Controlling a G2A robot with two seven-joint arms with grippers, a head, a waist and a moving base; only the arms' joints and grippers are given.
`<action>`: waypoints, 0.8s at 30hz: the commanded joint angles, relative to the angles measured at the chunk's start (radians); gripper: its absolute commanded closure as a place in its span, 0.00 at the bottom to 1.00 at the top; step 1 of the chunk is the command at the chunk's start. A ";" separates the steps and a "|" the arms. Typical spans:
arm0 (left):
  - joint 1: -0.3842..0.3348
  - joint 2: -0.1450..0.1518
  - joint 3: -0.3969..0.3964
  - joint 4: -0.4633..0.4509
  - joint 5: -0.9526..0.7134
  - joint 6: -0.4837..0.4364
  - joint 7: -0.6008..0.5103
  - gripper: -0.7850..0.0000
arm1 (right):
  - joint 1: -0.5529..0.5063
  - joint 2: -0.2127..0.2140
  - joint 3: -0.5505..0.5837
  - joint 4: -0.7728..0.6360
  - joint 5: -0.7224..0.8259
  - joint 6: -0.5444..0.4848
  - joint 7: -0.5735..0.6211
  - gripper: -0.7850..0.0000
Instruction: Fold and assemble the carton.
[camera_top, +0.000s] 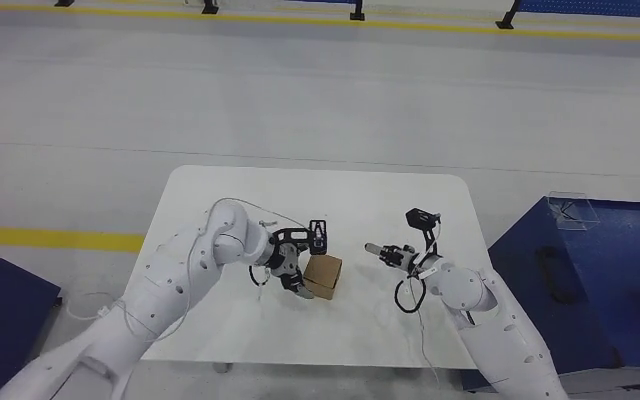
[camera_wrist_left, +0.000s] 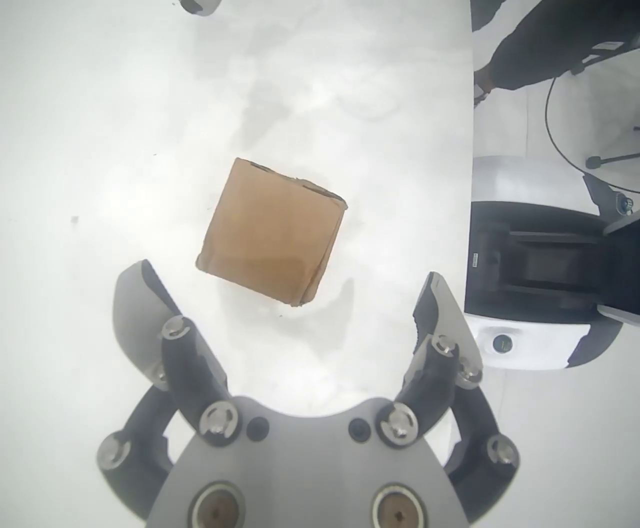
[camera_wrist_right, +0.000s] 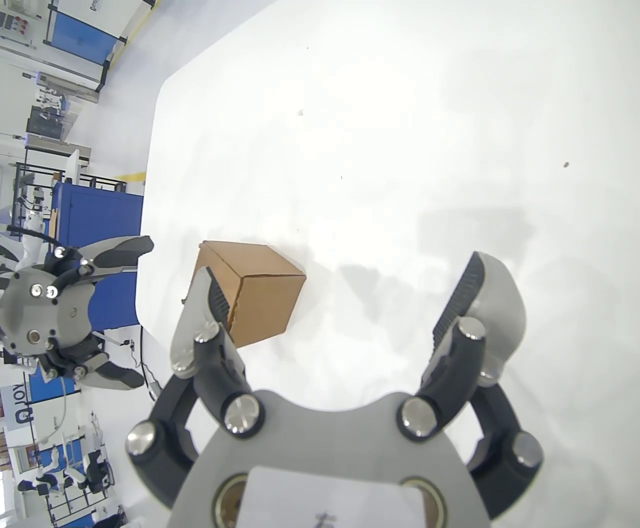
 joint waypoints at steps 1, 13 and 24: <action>-0.006 -0.001 0.022 0.003 0.001 0.000 0.006 0.00 | -0.001 0.000 0.000 0.000 0.000 0.000 0.000 0.00; -0.210 -0.109 0.331 0.273 0.007 0.000 0.236 0.00 | -0.034 0.003 0.011 -0.021 -0.031 0.031 -0.006 0.00; -0.210 -0.109 0.331 0.273 0.007 0.000 0.236 0.00 | -0.034 0.003 0.011 -0.021 -0.031 0.031 -0.006 0.00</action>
